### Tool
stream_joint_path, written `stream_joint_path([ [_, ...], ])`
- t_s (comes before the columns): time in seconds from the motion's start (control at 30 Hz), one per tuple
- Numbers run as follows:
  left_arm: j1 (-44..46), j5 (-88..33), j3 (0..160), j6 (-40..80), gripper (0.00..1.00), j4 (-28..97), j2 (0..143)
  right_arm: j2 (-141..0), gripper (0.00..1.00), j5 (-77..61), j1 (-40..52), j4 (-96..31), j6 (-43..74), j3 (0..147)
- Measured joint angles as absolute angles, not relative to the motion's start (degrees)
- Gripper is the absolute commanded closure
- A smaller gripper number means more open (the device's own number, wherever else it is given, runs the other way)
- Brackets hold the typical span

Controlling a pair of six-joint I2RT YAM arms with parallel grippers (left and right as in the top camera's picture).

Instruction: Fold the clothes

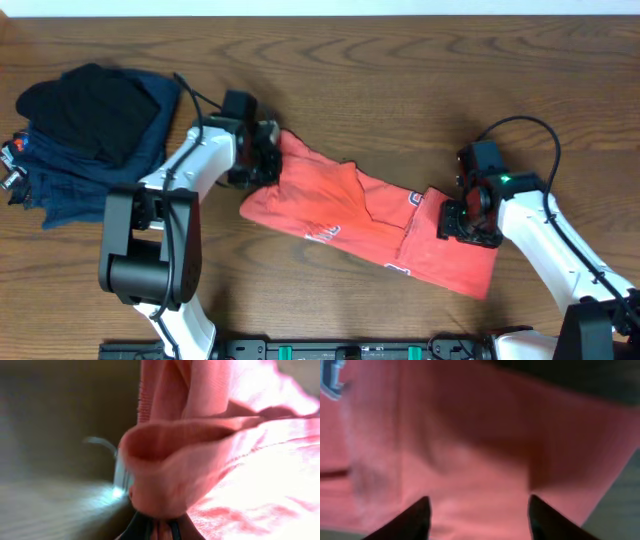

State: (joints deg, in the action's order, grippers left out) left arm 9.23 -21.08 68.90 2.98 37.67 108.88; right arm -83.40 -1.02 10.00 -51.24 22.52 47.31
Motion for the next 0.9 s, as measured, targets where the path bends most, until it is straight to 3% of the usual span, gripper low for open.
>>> stream_joint_path([
  [0.13, 6.98, -21.06, 71.18, 6.31, 0.94, 37.76, 108.88, -83.77, 0.55, 0.14, 9.98, -44.42, 23.62, 44.38],
  [0.3, 6.20, -21.04, 71.24, 8.23, 0.94, 40.91, 108.88, -87.18, 0.57, 0.69, 9.98, -39.22, 23.90, 42.87],
  [0.7, 6.20, -21.02, 71.26, 10.33, 0.95, 46.52, 108.88, -97.19, 0.58, 2.04, 6.85, -17.80, 20.71, 47.31],
  [0.9, 6.33, -21.15, 71.26, 10.81, 0.94, 44.05, 108.90, -100.18, 0.54, 0.95, 4.23, -14.52, 15.81, 50.19],
])
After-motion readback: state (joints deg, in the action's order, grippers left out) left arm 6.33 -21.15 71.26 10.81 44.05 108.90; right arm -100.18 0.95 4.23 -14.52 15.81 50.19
